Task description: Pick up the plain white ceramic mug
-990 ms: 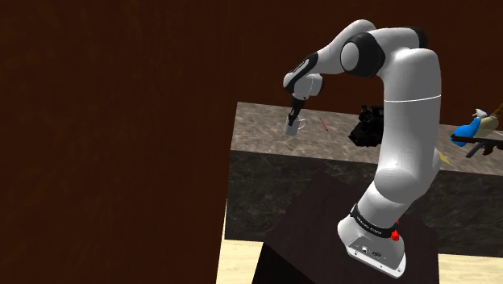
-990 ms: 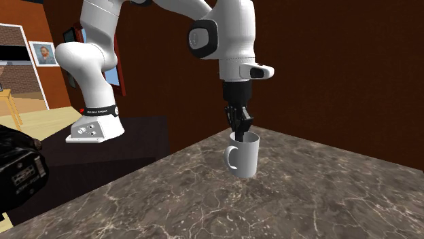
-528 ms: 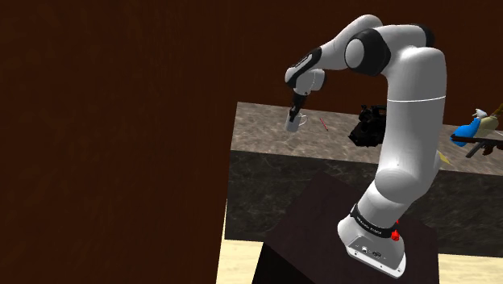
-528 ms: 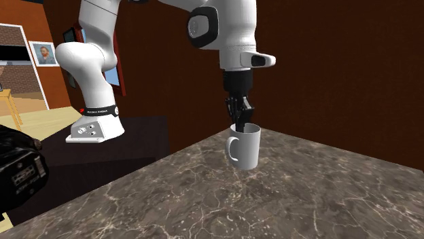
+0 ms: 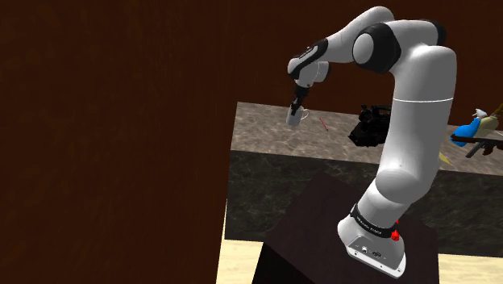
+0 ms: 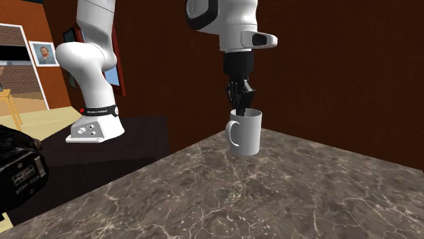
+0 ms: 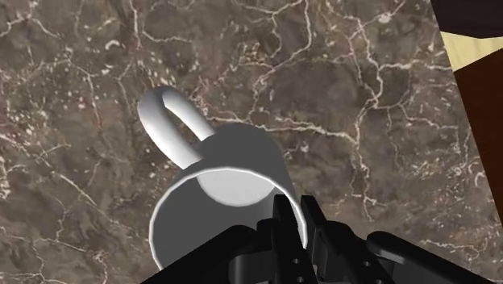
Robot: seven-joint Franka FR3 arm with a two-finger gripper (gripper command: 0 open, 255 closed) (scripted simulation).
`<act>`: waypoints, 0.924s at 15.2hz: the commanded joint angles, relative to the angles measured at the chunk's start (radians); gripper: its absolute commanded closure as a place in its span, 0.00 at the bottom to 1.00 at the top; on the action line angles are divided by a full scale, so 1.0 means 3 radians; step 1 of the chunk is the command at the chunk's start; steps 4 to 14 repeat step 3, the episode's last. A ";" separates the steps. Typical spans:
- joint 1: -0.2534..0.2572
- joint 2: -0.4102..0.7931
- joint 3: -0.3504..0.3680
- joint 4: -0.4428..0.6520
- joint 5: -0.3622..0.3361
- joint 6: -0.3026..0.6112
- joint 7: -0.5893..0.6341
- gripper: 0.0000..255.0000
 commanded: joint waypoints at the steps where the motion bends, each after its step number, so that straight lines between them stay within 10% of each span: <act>1: 0.0013 -0.0047 -0.0017 0.0039 -0.0039 -0.0080 0.0031 1.00; 14: 0.0014 -0.0051 -0.0019 0.0041 -0.0042 -0.0085 0.0033 1.00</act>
